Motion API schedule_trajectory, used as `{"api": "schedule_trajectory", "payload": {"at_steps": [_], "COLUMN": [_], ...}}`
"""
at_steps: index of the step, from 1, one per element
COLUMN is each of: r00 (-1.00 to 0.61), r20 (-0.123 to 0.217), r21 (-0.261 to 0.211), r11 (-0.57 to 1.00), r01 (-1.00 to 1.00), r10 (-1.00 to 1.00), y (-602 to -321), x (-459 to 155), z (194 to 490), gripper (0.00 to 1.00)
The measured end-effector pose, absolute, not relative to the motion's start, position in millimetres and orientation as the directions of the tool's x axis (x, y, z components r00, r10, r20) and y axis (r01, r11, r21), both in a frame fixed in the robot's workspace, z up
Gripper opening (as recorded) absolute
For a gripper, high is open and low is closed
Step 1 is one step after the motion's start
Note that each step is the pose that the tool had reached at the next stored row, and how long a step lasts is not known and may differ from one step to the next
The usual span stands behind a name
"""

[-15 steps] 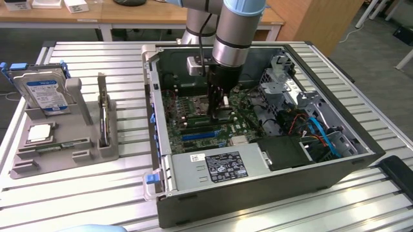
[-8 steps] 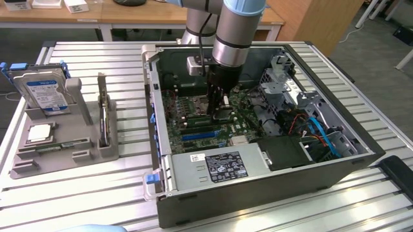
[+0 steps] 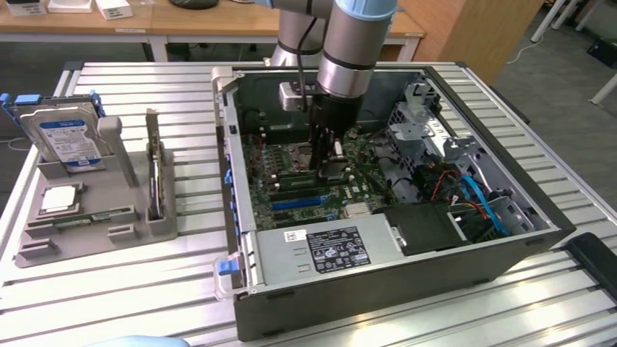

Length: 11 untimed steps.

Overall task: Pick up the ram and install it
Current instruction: 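Insert the ram into the slot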

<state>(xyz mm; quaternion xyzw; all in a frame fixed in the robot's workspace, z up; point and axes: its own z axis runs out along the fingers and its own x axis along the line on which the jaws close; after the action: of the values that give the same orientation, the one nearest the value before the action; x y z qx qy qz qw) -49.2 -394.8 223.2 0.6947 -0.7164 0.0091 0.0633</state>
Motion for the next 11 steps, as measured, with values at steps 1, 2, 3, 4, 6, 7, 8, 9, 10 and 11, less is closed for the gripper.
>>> {"api": "schedule_trajectory", "payload": {"at_steps": [1,2,3,4,6,7,8,9,10,11], "r00": [-0.027,-0.027,-0.027,-0.027,-0.028,-0.028,-0.028,-0.028,-0.028,-0.028], "r20": [0.103,0.103,0.103,0.103,0.103,0.103,0.103,0.103,0.103,0.103], "r21": [0.075,0.076,0.076,0.077,0.077,0.077,0.078,0.078,0.078,0.078], "r11": [0.035,0.035,0.035,0.035,0.036,0.036,0.036,0.036,0.036,0.036], "r01": [-0.997,-0.997,-0.996,-0.996,-0.996,-0.996,-0.996,-0.996,-0.996,-0.996], "r10": [-0.994,-0.994,-0.994,-0.994,-0.994,-0.994,-0.994,-0.994,-0.994,-0.994], "y": [-395,-395,-395,-395,-395,-395,-395,-395,-395,-395], "x": [-49,-49,-49,-49,-49,-49,-49,-49,-49,-49], "z": [225,227,230,232,238,240,243,246,248,251], "gripper": [0.44,0.44,0.44,0.44,0.44,0.44,0.44,0.44,0.44,0.44]}}
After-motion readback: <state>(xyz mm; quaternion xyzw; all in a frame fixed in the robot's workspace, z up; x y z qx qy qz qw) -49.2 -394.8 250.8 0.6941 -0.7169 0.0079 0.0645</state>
